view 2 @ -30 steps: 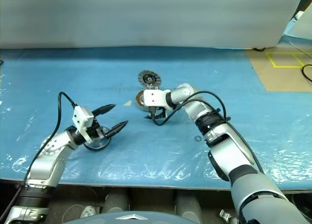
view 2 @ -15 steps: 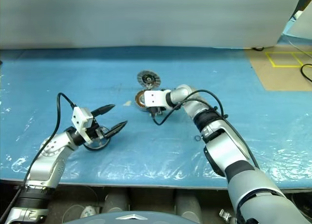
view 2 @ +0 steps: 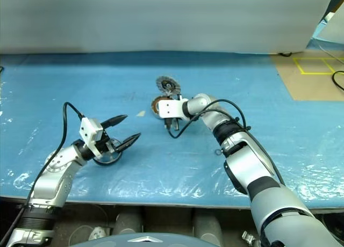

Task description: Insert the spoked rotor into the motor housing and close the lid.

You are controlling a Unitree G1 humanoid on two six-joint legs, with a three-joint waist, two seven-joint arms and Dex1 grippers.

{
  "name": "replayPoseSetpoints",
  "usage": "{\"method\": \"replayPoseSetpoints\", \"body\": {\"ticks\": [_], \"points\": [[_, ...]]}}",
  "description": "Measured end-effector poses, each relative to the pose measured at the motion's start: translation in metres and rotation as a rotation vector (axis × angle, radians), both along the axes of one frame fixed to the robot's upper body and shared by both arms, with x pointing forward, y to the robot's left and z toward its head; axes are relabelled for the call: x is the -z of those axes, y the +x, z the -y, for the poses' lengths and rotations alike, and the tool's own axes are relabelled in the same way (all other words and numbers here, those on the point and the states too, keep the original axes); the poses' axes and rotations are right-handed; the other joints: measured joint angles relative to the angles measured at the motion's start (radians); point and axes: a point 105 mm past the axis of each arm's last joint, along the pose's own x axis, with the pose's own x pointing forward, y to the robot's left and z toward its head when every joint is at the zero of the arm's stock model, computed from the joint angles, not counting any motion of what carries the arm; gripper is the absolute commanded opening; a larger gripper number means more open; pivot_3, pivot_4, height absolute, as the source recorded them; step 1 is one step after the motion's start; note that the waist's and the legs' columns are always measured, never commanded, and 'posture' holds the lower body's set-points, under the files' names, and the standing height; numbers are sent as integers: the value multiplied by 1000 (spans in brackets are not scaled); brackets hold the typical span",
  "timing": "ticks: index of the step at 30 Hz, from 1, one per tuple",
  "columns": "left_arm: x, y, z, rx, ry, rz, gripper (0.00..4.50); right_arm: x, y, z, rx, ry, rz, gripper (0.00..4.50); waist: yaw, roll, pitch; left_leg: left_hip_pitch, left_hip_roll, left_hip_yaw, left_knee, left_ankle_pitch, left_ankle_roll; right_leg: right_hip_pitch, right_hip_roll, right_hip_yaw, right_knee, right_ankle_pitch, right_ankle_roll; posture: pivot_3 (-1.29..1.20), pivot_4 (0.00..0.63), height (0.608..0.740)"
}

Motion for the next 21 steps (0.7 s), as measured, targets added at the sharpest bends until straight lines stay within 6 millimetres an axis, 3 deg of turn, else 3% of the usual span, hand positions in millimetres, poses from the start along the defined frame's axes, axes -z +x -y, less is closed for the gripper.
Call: {"method": "replayPoseSetpoints", "body": {"ticks": [21], "points": [[2,-3,6,25,-5,-11,4500,2,-12,4,-42,-1,-56,71,0,0,0,0,1,0,0,0,0,0,0,0,0,0,0,0,150,740]]}}
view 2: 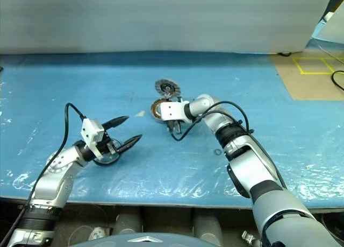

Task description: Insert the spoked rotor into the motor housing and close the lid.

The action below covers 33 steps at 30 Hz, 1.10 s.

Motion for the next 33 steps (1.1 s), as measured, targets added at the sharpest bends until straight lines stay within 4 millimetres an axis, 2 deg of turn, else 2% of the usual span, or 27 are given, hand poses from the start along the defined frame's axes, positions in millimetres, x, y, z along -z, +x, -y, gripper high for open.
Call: {"method": "replayPoseSetpoints", "body": {"ticks": [6,17,25,33], "points": [[-1,-1,5,13,-9,2,4500,1,-14,2,-37,24,-63,71,1,0,0,0,0,0,0,0,0,0,0,0,0,0,0,0,150,740],[-2,-1,15,68,-4,-7,4500,4,-49,22,-69,10,-186,71,3,0,0,1,0,0,0,0,0,0,0,0,0,0,0,0,150,740],[-5,-1,20,109,-1,-9,4500,4,-73,20,-90,36,-260,71,1,0,0,1,0,0,0,0,0,0,0,0,0,0,0,0,150,740],[5,-8,20,128,-1,-64,4500,5,-74,16,-74,52,-266,71,1,-1,0,1,0,0,0,0,0,0,0,1,0,0,0,0,150,740]]}}
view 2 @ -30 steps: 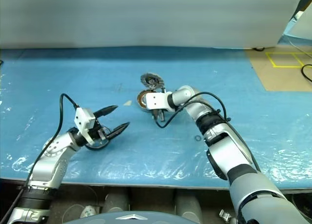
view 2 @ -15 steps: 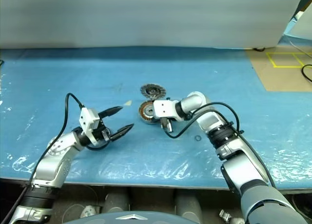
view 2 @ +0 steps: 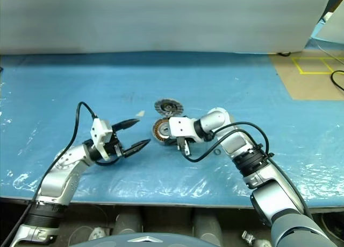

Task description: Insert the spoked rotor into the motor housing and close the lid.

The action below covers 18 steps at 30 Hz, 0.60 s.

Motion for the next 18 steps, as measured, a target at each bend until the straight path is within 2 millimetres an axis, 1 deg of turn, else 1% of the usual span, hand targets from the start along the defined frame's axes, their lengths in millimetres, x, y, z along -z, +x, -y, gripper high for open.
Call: {"method": "replayPoseSetpoints", "body": {"ticks": [3,6,8,10,12,15,18], "points": [[4,-4,-1,12,13,-19,4500,0,0,-2,5,12,-3,654,0,0,0,0,0,0,0,0,0,0,0,0,0,0,0,0,150,740],[6,-6,-2,13,19,-31,4500,-2,0,-5,8,33,-7,1635,0,0,0,0,0,0,0,0,0,0,0,0,0,0,0,0,150,740],[6,-7,-1,15,19,-33,4500,-8,0,-8,17,90,-36,1635,0,0,0,0,0,0,0,0,0,0,0,0,0,0,0,0,150,740],[5,-7,-1,18,20,-29,4500,-21,-1,-9,23,154,-53,1635,1,0,0,0,0,0,0,0,0,0,0,1,0,0,0,0,150,740],[4,-8,0,20,20,-29,4500,-32,-1,-5,31,190,-50,1635,1,0,0,0,0,0,0,0,0,0,0,1,0,0,0,0,150,740],[5,-8,1,26,20,-35,4500,-37,2,11,80,181,-43,1635,5,0,0,1,-1,0,0,0,0,1,0,0,-1,0,0,0,150,740],[6,-10,4,45,19,-44,4500,-28,3,33,161,160,-77,1635,5,0,0,1,-1,0,0,0,0,2,0,1,-1,0,0,0,150,740]]}}
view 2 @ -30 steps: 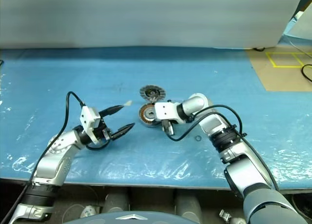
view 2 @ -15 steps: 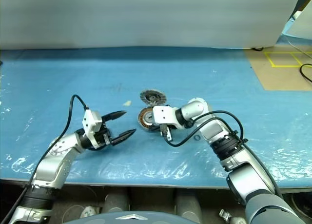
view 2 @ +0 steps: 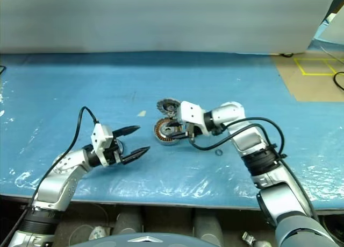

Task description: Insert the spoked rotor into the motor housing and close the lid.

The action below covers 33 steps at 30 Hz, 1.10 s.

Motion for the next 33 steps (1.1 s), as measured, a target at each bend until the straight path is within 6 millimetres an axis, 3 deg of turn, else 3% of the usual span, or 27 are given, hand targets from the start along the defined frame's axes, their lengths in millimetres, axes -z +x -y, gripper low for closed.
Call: {"method": "replayPoseSetpoints", "body": {"ticks": [9,17,22,33], "points": [[1,-2,8,40,-6,-6,4500,0,19,63,329,24,52,1635,-2,0,0,1,0,1,0,0,0,0,0,9,0,0,0,0,150,740],[-2,-3,19,59,-37,12,4500,32,-1,106,475,-6,-22,1635,0,0,0,1,-3,2,-1,0,1,0,0,11,-2,0,1,0,150,740],[-3,-6,25,61,-59,17,4500,35,-15,119,498,15,-27,1635,-3,0,0,2,-2,3,-2,-2,3,0,0,13,-2,0,1,0,150,740],[-3,-12,26,69,-63,11,4500,33,-41,120,482,39,-84,1635,0,0,1,2,-3,4,-3,-2,4,0,0,13,-4,0,2,0,150,740]]}}
